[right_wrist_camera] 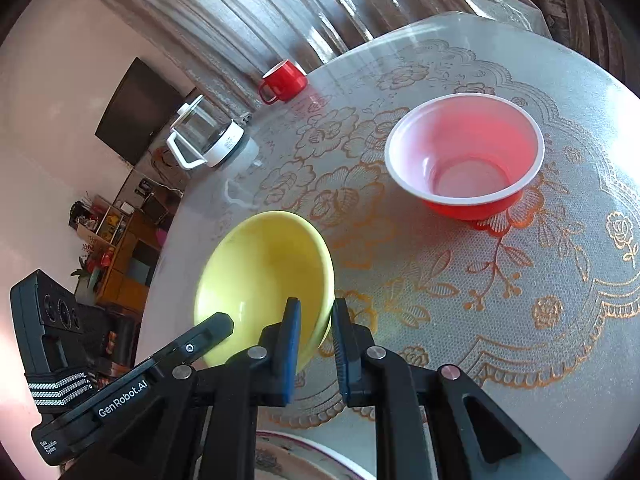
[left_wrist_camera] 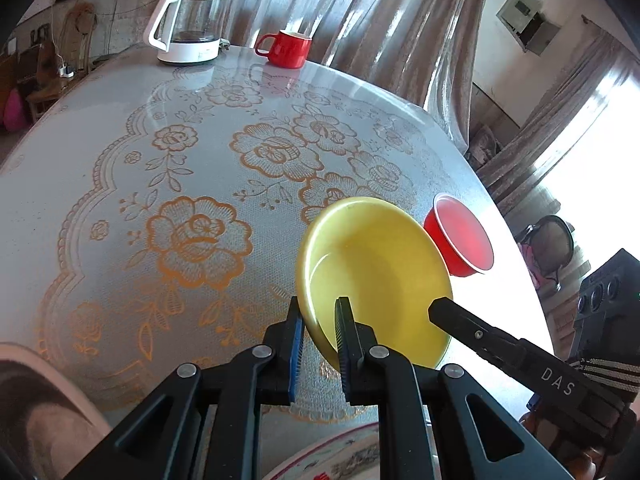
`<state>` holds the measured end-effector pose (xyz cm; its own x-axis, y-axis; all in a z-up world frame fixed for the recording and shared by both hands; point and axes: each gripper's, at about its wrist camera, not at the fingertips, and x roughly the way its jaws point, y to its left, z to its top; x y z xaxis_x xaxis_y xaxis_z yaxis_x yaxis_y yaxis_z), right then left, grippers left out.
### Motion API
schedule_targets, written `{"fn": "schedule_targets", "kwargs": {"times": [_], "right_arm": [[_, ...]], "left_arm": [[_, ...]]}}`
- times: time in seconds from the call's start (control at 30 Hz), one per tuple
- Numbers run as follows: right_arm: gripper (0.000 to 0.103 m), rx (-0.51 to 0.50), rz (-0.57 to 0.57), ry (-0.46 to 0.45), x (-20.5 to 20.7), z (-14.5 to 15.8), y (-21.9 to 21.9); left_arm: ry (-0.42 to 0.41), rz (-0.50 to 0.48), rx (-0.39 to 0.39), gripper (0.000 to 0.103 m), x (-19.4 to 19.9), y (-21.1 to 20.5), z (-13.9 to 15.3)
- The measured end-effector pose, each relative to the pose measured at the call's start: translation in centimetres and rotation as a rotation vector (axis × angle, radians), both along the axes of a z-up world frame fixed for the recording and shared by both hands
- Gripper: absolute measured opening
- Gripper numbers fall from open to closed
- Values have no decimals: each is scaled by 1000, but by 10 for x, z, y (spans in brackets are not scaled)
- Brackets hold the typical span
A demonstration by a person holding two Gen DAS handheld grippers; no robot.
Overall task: Organize plates and bowls
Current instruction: 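Lift the yellow bowl with the left gripper over the steel bowl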
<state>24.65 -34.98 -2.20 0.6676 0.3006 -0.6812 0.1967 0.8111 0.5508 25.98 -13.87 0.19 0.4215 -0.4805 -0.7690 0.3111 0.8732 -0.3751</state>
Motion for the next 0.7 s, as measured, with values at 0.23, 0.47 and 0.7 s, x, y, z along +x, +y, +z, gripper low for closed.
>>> {"fn": "schedule_targets", "kwargs": {"times": [0.23, 0.47, 0.7], "right_arm": [[16, 8, 49, -28, -12, 12, 27], [16, 4, 103, -54, -25, 24, 55], [16, 0, 170, -69, -34, 29, 85]], "left_arm": [[-15, 50, -33, 15, -25, 34, 9], [-57, 96, -62, 15, -54, 68, 21], [-65, 149, -85, 15, -77, 103, 23]]}}
